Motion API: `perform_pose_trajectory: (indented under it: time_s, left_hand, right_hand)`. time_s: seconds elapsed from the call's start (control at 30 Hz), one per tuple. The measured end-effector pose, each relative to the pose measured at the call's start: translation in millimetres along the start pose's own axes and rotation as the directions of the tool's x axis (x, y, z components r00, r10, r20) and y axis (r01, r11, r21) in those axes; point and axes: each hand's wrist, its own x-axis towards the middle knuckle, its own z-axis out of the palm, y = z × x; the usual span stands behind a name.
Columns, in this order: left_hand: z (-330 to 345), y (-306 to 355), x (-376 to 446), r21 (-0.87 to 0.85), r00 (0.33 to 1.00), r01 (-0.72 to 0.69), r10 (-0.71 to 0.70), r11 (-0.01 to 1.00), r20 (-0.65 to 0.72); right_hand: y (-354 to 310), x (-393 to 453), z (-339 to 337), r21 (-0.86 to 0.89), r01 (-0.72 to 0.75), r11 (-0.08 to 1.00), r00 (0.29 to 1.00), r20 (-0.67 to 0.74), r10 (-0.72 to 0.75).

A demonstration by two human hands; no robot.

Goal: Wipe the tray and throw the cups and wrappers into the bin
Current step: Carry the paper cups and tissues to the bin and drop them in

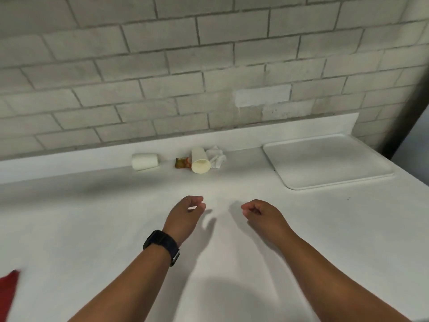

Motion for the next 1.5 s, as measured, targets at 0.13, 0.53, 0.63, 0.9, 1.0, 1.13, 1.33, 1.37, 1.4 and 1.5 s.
perform_pose_trajectory:
  time_s: [0.13,0.53,0.63,0.9,1.0,1.13,1.33,1.37,1.4,1.5]
  left_hand:
    - [-42,-20,37,-0.011,0.997,0.028,-0.029,1.000,-0.066]
    - [-129,-54,157,-0.168,0.935,0.078,-0.130,0.983,-0.330]
    - [-143,-64,196,-0.150,0.897,0.136,-0.186,0.979,-0.400]
    - [-156,-75,265,-0.038,0.876,0.248,-0.241,0.968,-0.419]
    - [-157,-80,277,0.058,0.878,0.281,-0.233,0.958,-0.418]
    - [-153,-82,275,0.161,0.905,0.266,-0.189,0.950,-0.380]
    - [-123,-65,234,0.082,0.935,0.164,-0.128,0.983,-0.331]
    - [-118,-61,224,0.077,0.935,0.161,-0.127,0.984,-0.330]
    - [-112,-57,213,0.059,0.936,0.163,-0.135,0.985,-0.326]
    - [-94,-52,180,-0.057,0.955,0.114,-0.125,0.992,-0.270]
  right_hand:
    - [-17,31,37,-0.043,-0.005,0.999,1.000,0.018,0.006]
    - [-60,132,97,-0.226,0.009,0.974,0.999,-0.029,-0.016]
    - [-70,160,105,-0.309,0.027,0.951,0.995,-0.081,-0.055]
    - [-99,217,123,-0.455,-0.005,0.891,0.990,-0.130,-0.061]
    - [-94,226,130,-0.492,-0.018,0.871,0.996,-0.088,-0.029]
    - [-89,226,133,-0.449,-0.026,0.893,0.995,-0.098,-0.020]
    - [-87,210,131,-0.452,-0.082,0.888,0.995,-0.088,0.047]
    - [-86,205,128,-0.430,-0.078,0.900,0.995,-0.085,0.046]
    - [-84,199,124,-0.391,-0.072,0.917,0.995,-0.088,0.041]
    - [-79,174,109,-0.259,-0.037,0.965,0.994,-0.113,0.008]
